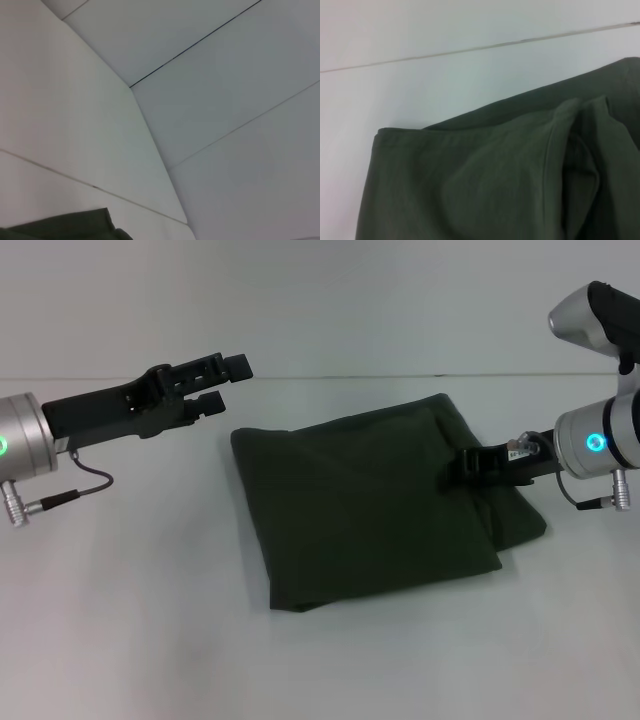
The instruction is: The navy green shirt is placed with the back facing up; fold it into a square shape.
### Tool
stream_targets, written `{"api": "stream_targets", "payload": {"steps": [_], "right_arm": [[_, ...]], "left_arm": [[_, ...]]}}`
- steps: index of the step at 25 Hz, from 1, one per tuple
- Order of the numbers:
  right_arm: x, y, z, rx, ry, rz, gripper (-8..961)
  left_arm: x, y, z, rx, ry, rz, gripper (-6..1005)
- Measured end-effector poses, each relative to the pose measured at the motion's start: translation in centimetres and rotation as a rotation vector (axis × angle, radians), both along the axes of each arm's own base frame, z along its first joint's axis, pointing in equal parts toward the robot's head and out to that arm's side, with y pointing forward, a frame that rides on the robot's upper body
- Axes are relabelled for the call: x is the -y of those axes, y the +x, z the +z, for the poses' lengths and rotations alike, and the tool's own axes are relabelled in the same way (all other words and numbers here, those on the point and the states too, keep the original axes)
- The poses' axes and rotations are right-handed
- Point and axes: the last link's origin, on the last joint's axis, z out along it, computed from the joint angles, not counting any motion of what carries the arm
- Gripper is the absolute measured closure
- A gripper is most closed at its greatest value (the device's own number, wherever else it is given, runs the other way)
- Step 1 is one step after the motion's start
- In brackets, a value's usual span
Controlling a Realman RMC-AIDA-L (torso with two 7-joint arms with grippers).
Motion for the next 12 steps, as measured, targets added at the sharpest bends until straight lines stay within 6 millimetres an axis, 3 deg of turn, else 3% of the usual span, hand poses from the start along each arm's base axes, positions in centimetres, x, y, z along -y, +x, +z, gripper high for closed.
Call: {"api": "stream_targets", "payload": {"steps": [1, 6, 12], "right_arm": [[0.0, 0.0, 0.0, 0.000, 0.000, 0.000, 738], [-0.2, -0.3, 0.2, -0.014, 0.009, 0.006, 901], [-0.9, -3.4, 2.4, -0.053, 0.018, 0.072, 900]], "left_arm": [[0.0, 0.0, 0.0, 0.001, 0.001, 0.000, 82], [-0.1, 0.0, 0.0, 0.000, 0.006, 0.004, 82], [-0.1, -0.2, 0.4, 0.010, 0.019, 0.012, 82]]}}
